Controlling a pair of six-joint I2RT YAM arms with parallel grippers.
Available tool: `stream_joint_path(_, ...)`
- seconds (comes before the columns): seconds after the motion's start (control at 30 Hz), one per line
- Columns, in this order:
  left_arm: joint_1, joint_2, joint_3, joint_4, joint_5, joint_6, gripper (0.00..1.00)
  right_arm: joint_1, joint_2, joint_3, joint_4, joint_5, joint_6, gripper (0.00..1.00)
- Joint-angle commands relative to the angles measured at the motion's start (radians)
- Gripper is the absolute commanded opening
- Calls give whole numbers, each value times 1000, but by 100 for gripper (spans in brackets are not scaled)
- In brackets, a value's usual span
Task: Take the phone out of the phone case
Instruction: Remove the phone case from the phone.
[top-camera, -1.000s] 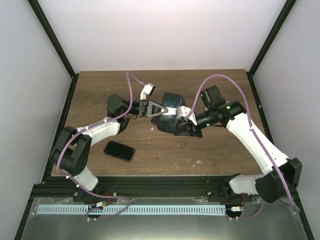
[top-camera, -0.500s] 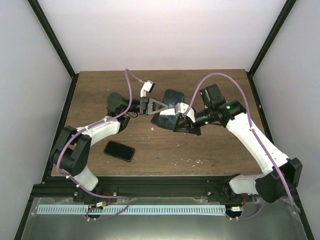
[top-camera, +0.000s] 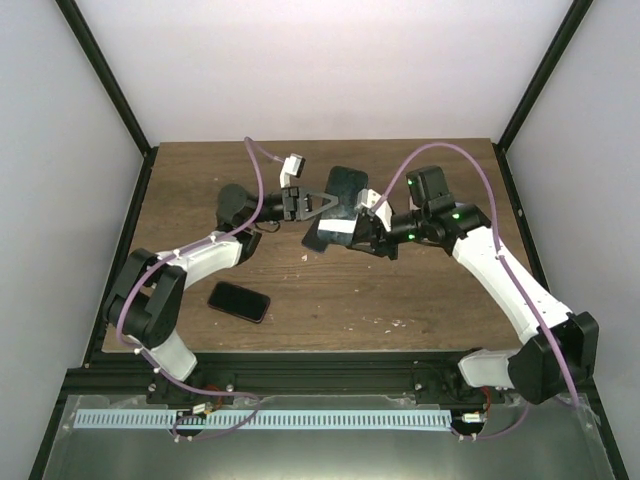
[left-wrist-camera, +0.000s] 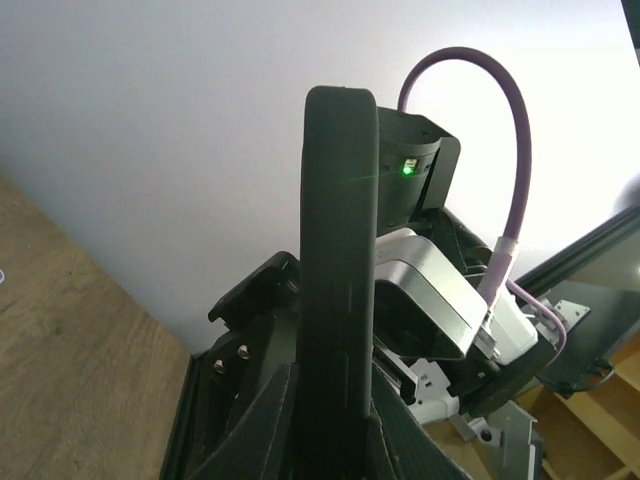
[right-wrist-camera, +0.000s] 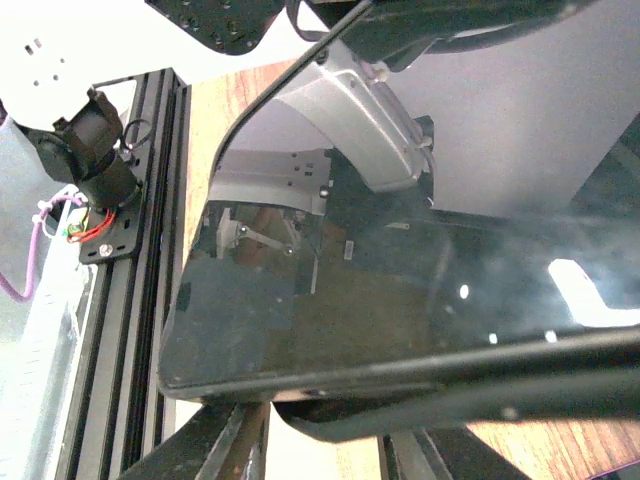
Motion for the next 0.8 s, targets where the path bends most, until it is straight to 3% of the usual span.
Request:
stream_joint_path(0.0, -104, -10, -2, 41, 174, -91, 0, -54, 46, 52, 364, 53, 105, 30)
stream_joint_path(0.3, -115, -19, -11, -57, 188, -3, 0, -89, 105, 116, 333, -106, 261, 33)
stream_joint_path(0.77, -149, -89, 53, -679, 172, 476, 0, -192, 172, 188, 362, -322, 504, 36)
